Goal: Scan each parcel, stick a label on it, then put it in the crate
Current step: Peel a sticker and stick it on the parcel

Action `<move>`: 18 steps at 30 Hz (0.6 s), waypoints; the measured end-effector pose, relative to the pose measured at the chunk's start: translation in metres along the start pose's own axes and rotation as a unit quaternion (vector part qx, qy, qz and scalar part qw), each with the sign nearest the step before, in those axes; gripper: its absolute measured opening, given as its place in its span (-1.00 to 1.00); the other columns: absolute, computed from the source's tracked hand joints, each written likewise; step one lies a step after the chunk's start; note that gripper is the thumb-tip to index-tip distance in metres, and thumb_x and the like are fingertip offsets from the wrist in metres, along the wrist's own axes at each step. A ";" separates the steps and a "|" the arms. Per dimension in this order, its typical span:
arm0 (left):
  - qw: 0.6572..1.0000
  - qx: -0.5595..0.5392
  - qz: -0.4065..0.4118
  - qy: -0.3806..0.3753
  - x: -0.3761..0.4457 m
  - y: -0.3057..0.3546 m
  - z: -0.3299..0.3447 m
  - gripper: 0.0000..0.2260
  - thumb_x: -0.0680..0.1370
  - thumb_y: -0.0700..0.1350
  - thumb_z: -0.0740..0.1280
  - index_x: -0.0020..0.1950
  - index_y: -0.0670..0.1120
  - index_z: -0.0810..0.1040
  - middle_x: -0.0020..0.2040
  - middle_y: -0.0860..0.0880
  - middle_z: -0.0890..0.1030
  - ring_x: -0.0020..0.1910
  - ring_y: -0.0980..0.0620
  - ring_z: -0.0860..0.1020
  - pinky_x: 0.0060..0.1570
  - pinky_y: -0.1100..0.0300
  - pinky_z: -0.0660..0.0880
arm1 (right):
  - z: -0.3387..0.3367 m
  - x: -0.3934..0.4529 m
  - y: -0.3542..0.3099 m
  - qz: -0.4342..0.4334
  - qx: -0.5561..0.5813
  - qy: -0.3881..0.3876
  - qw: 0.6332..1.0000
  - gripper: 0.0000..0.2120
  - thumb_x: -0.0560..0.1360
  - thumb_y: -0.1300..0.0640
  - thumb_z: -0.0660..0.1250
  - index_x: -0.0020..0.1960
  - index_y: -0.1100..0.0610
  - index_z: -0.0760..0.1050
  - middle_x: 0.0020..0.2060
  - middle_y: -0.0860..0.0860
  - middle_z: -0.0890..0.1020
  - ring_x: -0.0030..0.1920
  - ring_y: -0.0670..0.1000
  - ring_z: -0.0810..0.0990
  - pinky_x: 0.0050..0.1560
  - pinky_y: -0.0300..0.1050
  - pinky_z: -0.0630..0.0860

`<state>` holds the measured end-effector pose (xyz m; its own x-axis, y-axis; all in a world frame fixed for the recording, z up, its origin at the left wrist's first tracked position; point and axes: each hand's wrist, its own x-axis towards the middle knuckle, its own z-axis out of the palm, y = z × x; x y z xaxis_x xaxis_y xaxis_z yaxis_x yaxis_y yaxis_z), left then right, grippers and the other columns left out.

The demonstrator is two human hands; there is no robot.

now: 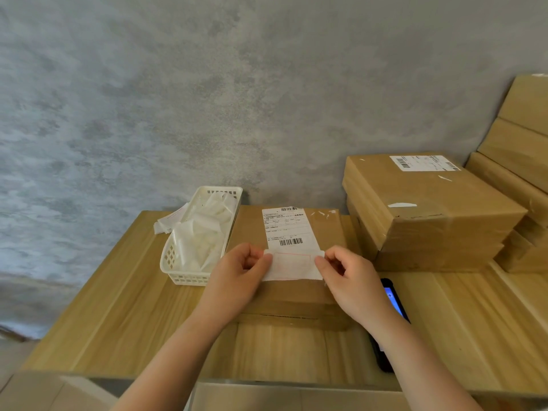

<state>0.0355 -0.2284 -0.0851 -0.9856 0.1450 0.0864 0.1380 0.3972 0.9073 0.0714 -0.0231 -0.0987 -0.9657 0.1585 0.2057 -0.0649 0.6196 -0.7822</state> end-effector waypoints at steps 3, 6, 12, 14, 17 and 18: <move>0.989 0.139 0.053 0.023 0.000 -0.006 -0.003 -0.84 0.59 0.01 0.31 -0.17 0.02 0.48 -0.24 0.11 0.58 -0.24 0.14 0.54 -0.23 0.19 0.47 | 0.002 0.002 -0.003 -0.001 -0.051 -0.034 0.998 -0.76 0.61 -0.01 0.25 -0.21 0.01 0.44 -0.41 -0.06 0.48 -0.39 -0.09 0.45 -0.41 -0.28 0.35; 0.966 0.239 0.097 0.017 0.004 -0.010 -0.004 -0.83 0.59 0.00 0.28 -0.17 -0.02 0.44 -0.23 0.06 0.52 -0.23 0.10 0.49 -0.20 0.12 0.47 | 0.005 0.003 -0.006 0.003 -0.111 -0.058 0.992 -0.77 0.60 -0.01 0.25 -0.22 0.02 0.42 -0.39 -0.06 0.48 -0.38 -0.08 0.44 -0.41 -0.27 0.30; 0.920 0.369 0.130 -0.005 0.012 -0.014 0.005 -0.84 0.60 0.02 0.20 -0.11 -0.02 0.41 -0.18 0.07 0.44 -0.17 0.03 0.43 -0.21 0.14 0.37 | 0.012 0.003 -0.012 0.003 -0.225 -0.057 0.973 -0.67 0.59 -0.02 0.23 -0.31 -0.02 0.25 -0.38 -0.07 0.41 -0.38 -0.08 0.38 -0.39 -0.31 0.19; 0.917 0.377 0.131 -0.004 0.013 -0.015 0.007 -0.84 0.61 0.01 0.19 -0.08 -0.04 0.42 -0.17 0.06 0.42 -0.15 0.02 0.39 -0.21 0.16 0.33 | 0.013 0.004 -0.014 0.005 -0.237 -0.059 0.970 -0.67 0.59 -0.02 0.23 -0.31 -0.03 0.24 -0.37 -0.08 0.42 -0.38 -0.09 0.39 -0.39 -0.33 0.18; 0.908 0.397 0.131 -0.010 0.014 -0.015 0.009 -0.85 0.62 0.02 0.17 -0.09 -0.03 0.36 -0.16 0.07 0.38 -0.14 0.04 0.35 -0.21 0.18 0.28 | 0.014 0.006 -0.014 0.011 -0.246 -0.066 0.967 -0.67 0.59 -0.02 0.23 -0.31 -0.04 0.24 -0.36 -0.07 0.43 -0.37 -0.08 0.40 -0.38 -0.33 0.21; 0.903 0.409 0.131 -0.012 0.014 -0.014 0.009 -0.85 0.63 0.02 0.16 -0.09 -0.02 0.33 -0.15 0.07 0.37 -0.13 0.05 0.34 -0.20 0.19 0.26 | 0.015 0.007 -0.014 0.013 -0.248 -0.068 0.966 -0.67 0.58 -0.02 0.24 -0.31 -0.04 0.24 -0.36 -0.07 0.43 -0.36 -0.08 0.40 -0.38 -0.33 0.22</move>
<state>0.0207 -0.2236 -0.1003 -0.9077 0.3468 0.2363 0.4016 0.8814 0.2487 0.0620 -0.0419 -0.0951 -0.9916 0.0982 0.0846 0.0563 0.9142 -0.4013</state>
